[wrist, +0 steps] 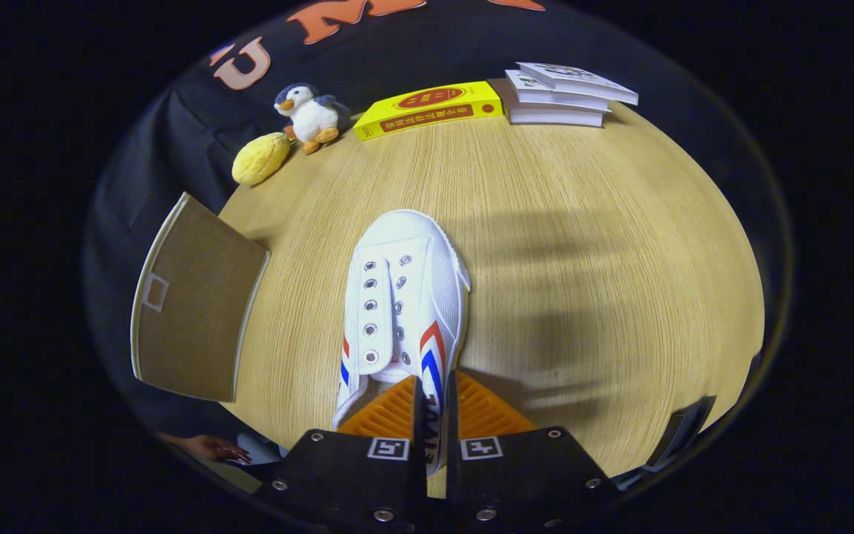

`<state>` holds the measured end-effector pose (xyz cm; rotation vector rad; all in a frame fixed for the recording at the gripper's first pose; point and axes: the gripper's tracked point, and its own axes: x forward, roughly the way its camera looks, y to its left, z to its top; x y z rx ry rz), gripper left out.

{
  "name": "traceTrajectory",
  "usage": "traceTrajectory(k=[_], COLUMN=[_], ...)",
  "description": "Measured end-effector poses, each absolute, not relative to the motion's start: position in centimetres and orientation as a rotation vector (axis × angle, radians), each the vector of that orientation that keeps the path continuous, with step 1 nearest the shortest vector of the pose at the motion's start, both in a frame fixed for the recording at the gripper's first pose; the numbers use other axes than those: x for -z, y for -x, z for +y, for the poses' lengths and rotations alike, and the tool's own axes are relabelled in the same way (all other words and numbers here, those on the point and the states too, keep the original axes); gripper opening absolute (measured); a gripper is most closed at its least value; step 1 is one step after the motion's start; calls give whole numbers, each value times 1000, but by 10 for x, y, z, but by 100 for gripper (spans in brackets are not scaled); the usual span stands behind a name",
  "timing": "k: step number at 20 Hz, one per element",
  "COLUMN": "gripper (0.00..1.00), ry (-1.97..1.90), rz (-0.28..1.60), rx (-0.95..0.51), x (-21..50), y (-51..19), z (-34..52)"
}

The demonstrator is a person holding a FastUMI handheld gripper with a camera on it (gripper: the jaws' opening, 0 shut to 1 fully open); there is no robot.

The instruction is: Open the storage box then place both shoes into the box .Put the left shoe in first, then the right shoe, with the right side of both shoes facing outward in a uniform manner.

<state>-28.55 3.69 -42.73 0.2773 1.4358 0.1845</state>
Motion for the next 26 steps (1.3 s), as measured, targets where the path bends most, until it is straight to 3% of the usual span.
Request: traceTrajectory(k=[2,11,26], gripper=[5,4,4], ry=[-356,-500,-541], rz=[1437,1310,1212], rx=[-166,-142,-352], x=[425,364,222], y=[285,235,192], z=[46,93,251])
